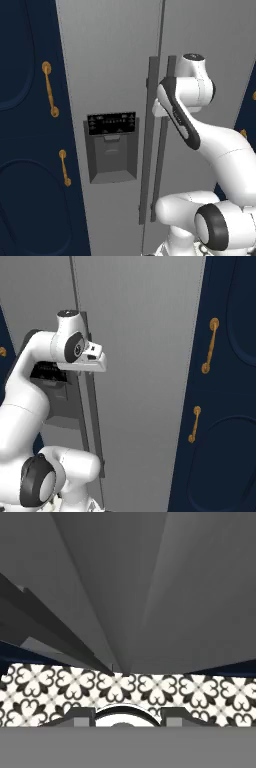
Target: Grab a lemon wedge from the fridge and one ice cube from the ice bowl, and put them in the glass of lemonade.
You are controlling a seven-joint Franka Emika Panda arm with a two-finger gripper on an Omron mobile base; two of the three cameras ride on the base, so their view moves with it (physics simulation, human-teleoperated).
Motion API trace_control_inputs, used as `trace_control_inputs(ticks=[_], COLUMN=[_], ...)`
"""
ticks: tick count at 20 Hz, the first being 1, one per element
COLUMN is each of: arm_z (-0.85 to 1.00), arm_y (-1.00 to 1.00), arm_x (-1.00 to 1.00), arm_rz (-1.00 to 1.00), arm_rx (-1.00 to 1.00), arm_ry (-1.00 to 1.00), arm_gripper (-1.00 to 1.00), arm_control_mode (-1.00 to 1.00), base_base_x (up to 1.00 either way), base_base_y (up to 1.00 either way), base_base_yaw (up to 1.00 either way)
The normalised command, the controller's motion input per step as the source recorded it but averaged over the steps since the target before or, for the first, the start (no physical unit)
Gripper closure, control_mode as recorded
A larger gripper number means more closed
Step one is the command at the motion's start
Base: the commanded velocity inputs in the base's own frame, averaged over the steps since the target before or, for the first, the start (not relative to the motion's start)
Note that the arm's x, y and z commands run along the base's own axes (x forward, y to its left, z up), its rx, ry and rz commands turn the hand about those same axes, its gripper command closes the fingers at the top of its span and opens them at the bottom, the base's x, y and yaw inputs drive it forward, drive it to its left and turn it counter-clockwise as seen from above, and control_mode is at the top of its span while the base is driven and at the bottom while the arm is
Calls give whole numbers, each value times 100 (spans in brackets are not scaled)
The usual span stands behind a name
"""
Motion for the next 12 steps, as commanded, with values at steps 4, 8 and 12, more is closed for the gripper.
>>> trace_control_inputs(ticks=[4,8,12], arm_z=[0,-5,-15], arm_y=[0,0,0], arm_x=[-47,-76,-55], arm_rz=[5,5,0], arm_rx=[0,0,0], arm_ry=[0,2,1], arm_gripper=[-100,-100,-100], arm_control_mode=[-100,-100,-100], base_base_x=[0,0,0], base_base_y=[0,0,0], base_base_yaw=[0,0,0])
